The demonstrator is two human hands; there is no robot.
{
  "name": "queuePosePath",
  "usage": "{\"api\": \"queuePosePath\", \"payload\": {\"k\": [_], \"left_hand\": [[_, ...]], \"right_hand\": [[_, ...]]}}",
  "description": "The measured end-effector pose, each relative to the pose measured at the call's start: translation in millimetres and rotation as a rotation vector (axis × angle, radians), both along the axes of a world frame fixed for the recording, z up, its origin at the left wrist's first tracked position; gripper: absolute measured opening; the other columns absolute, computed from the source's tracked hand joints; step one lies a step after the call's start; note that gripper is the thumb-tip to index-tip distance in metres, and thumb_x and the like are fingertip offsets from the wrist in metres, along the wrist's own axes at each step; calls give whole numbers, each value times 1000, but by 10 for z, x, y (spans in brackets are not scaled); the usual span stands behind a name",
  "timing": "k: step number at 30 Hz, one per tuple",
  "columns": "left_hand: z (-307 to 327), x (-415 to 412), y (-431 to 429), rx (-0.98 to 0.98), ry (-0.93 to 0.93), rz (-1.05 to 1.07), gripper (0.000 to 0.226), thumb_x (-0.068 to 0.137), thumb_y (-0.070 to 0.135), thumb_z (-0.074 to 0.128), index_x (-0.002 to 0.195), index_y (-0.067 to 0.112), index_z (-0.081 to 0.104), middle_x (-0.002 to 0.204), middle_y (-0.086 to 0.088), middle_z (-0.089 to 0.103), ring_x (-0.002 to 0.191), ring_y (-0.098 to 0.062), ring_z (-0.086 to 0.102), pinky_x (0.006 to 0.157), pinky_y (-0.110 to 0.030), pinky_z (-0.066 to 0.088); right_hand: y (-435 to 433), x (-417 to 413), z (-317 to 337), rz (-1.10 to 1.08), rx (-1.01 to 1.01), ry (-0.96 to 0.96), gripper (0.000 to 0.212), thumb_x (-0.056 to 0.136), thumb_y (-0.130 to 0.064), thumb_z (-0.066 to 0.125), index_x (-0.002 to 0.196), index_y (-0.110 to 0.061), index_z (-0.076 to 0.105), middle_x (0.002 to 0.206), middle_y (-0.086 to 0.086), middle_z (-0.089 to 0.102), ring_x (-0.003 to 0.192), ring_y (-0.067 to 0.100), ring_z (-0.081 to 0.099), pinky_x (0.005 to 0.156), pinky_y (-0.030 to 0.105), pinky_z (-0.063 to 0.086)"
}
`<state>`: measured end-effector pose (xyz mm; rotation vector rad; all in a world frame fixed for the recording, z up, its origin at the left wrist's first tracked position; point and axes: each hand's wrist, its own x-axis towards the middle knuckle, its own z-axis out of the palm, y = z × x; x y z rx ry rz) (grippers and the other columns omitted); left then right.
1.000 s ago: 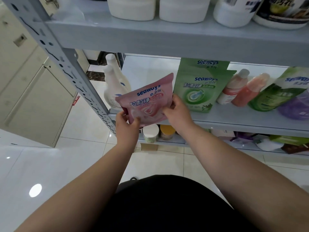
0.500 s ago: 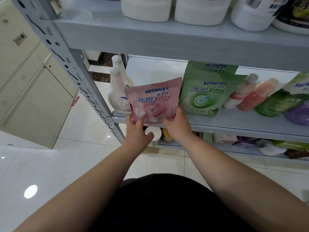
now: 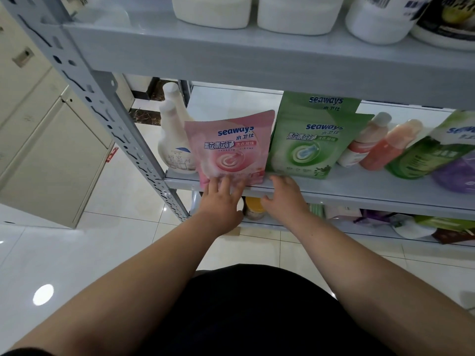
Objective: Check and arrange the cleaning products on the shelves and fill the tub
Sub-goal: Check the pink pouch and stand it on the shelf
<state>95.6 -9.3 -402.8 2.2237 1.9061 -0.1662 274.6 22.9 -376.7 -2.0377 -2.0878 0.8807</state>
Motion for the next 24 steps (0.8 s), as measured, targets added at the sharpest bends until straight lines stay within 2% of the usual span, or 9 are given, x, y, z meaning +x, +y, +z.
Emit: {"api": "queuePosePath", "payload": {"k": [5,12,17,24], "left_hand": [[-65,-17,132,-43,55,-63,89,91,59,52,160,20,13,157,-11,21,143,-40,20,122,-48,19],[-69,-27,379,-73,80,-73,92,91,64,48,161,21,7,161,-10,14,146,-42,13,122,-56,16],[-87,-26,525,-34,72,-38,90,92,65,45,161,20,9,160,-12,18,145,-43,19,118,-59,23],[-92,-30,713,-59,56,-2,85,95,65,37,161,19,9,162,-13,13,146,-46,17,117,-59,24]], "right_hand": [[25,76,-37,52,-29,-66,67,95,-28,59,155,-11,35,155,15,35,148,30,25,117,37,29],[82,84,-111,138,-21,-185,63,94,-34,60,151,-15,40,151,16,35,145,33,25,118,41,31],[91,98,-141,168,-6,-230,62,93,-35,60,150,-19,41,150,15,34,145,33,25,117,43,32],[110,137,-144,175,-18,-220,65,93,-34,62,152,-21,39,154,13,31,146,31,23,118,41,29]]}}
